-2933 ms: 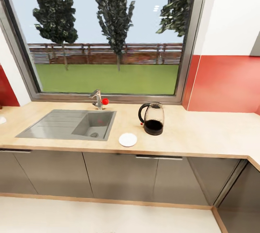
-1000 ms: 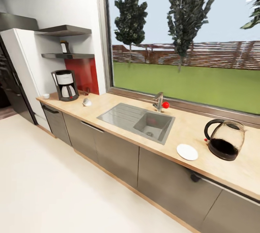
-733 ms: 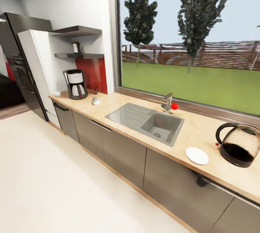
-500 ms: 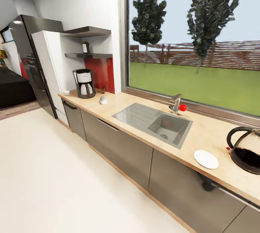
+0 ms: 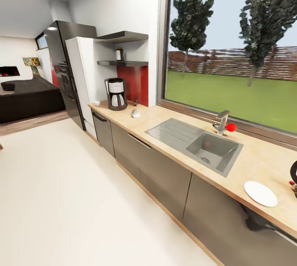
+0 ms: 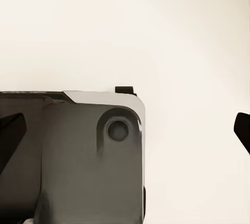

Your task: Set up a coffee station on the kitchen countertop: keep the coffee maker on the countertop, move the bottle of coffee from the kitchen shelf to the counter next to the coffee maker, place a paper coffee filter on top of the coffee maker, put the saucer next to the coffee maker with the coffee cup on the saucer, and place the electric kettle next to the coffee maker.

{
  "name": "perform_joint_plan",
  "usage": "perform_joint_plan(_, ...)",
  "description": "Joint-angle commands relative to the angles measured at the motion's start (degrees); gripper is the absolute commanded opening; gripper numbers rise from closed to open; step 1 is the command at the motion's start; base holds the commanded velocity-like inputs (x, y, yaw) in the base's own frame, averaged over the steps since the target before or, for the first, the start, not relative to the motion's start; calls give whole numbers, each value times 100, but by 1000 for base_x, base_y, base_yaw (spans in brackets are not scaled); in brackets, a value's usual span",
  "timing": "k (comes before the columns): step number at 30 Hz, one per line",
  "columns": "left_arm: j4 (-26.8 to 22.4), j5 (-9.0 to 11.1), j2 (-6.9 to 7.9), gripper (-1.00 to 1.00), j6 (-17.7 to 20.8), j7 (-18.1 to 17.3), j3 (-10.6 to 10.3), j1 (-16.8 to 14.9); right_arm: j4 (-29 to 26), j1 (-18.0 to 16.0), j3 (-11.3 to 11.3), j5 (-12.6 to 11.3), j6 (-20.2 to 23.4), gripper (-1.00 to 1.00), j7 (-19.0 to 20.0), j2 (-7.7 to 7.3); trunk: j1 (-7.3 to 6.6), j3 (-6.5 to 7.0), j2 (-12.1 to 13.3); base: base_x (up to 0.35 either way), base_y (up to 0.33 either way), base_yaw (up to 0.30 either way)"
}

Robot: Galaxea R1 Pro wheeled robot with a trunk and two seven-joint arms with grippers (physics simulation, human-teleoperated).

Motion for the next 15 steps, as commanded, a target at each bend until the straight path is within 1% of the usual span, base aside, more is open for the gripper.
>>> perform_joint_plan(1, 7, 50, -1, 100, -18, 2, -2, -7, 1, -3, -2, 0, -17, 100, -3, -2, 3, -13, -12, 0, 0, 282)
perform_joint_plan(15, 7, 51, 6, 100, -18, -3, -3, -7, 1, -5, -2, 0, -17, 100, -3, -5, 3, -13, -12, 0, 0, 282)
